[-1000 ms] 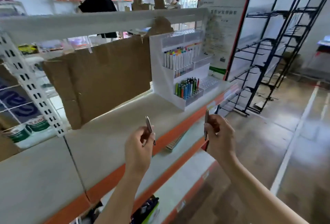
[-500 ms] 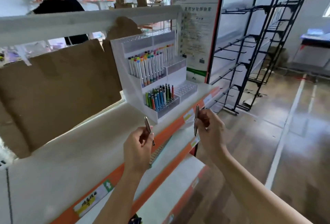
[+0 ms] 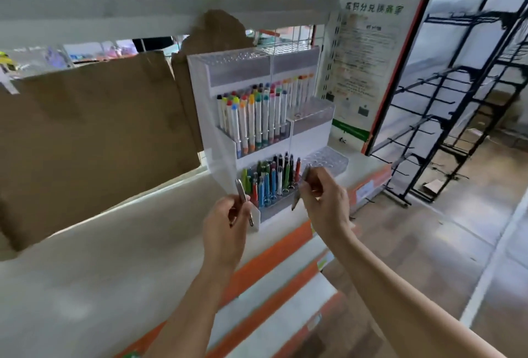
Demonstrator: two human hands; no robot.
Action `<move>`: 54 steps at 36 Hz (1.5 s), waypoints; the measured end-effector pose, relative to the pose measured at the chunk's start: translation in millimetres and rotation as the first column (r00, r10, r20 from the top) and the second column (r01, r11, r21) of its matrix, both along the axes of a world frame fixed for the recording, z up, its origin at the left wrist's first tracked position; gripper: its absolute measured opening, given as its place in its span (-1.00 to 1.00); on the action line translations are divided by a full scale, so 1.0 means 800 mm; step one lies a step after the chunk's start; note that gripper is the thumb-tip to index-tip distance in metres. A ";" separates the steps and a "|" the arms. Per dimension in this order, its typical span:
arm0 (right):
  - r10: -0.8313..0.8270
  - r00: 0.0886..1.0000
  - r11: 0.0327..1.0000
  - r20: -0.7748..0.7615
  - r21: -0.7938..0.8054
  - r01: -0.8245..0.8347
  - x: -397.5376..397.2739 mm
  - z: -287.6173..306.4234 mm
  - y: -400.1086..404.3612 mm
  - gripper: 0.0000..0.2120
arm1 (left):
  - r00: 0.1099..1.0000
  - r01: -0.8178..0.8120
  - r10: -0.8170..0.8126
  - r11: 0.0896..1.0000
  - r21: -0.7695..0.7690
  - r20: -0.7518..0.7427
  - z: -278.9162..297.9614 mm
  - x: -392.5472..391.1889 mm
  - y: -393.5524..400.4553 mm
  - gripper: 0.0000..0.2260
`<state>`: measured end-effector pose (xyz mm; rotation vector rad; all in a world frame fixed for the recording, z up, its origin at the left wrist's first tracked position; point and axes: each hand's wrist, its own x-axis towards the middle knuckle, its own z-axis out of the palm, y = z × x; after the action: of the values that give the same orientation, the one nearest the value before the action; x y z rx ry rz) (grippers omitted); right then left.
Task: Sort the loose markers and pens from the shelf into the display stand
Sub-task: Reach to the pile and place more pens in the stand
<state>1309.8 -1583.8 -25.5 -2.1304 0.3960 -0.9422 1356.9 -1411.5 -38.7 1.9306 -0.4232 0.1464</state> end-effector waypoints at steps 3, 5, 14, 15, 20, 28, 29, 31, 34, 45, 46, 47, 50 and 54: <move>0.082 0.997 0.997 -0.011 0.008 -0.082 0.021 -0.002 -0.008 -0.95 | 0.999 -0.042 0.042 0.999 -0.002 -0.007 0.001 0.004 -0.009 -0.91; 0.149 0.989 0.989 0.008 0.004 -0.149 0.034 -0.005 -0.013 -0.96 | 0.997 -0.072 0.072 0.997 -0.002 -0.020 0.001 0.007 -0.016 -0.91; 0.380 0.925 0.925 -0.029 0.023 -0.379 0.069 -0.012 -0.042 -0.90 | 0.968 -0.247 0.244 0.968 -0.043 -0.066 -0.014 0.011 -0.046 -0.87; 0.404 0.914 0.915 -0.029 0.022 -0.404 0.072 -0.012 -0.044 -0.89 | 0.962 -0.267 0.262 0.962 -0.063 -0.074 -0.014 0.008 -0.051 -0.88; 0.526 0.849 0.850 -0.054 -0.001 -0.527 0.083 -0.014 -0.050 -0.94 | 0.916 -0.401 0.400 0.913 -0.071 -0.029 -0.011 -0.008 -0.072 -0.91; 0.579 0.815 0.815 0.027 0.017 -0.579 0.085 -0.013 -0.057 -0.89 | 0.855 -0.517 0.518 0.855 -0.046 0.014 -0.014 -0.022 -0.077 -0.86; 0.585 0.810 0.811 0.033 -0.001 -0.585 0.085 -0.012 -0.055 -0.87 | 0.852 -0.522 0.523 0.852 -0.033 0.016 -0.014 -0.023 -0.077 -0.87; 0.589 0.808 0.808 0.022 -0.028 -0.588 0.086 -0.012 -0.051 -0.85 | 0.850 -0.526 0.526 0.850 -0.010 0.013 -0.013 -0.022 -0.078 -0.90; 0.606 0.795 0.794 -0.040 -0.030 -0.607 0.088 -0.017 -0.047 -0.82 | 0.853 -0.522 0.522 0.853 -0.007 0.014 -0.011 -0.023 -0.080 -0.90; 0.586 0.758 0.780 -0.286 -0.053 -0.623 0.090 -0.036 -0.041 -0.92 | 0.856 -0.516 0.516 0.856 -0.030 0.011 -0.016 -0.019 -0.083 -0.90; 0.573 0.757 0.781 -0.314 -0.073 -0.621 0.090 -0.036 -0.040 -0.95 | 0.858 -0.514 0.514 0.858 -0.025 0.012 -0.015 -0.020 -0.083 -0.90; 0.552 0.762 0.784 -0.339 -0.100 -0.613 0.090 -0.036 -0.038 -0.95 | 0.859 -0.511 0.512 0.859 -0.022 0.014 -0.015 -0.020 -0.083 -0.90; 0.479 0.807 0.797 -0.345 -0.215 -0.565 0.090 -0.036 -0.035 -0.92 | 0.858 -0.513 0.513 0.858 -0.030 0.022 -0.016 -0.022 -0.082 -0.89; 0.447 0.817 0.799 -0.364 -0.247 -0.548 0.090 -0.040 -0.039 -0.87 | 0.860 -0.509 0.510 0.860 -0.024 0.031 -0.016 -0.022 -0.083 -0.89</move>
<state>1382.1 -1614.7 -57.4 -2.5174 -0.2265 -0.4034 1339.1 -1477.8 -51.3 1.9895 0.0806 0.5301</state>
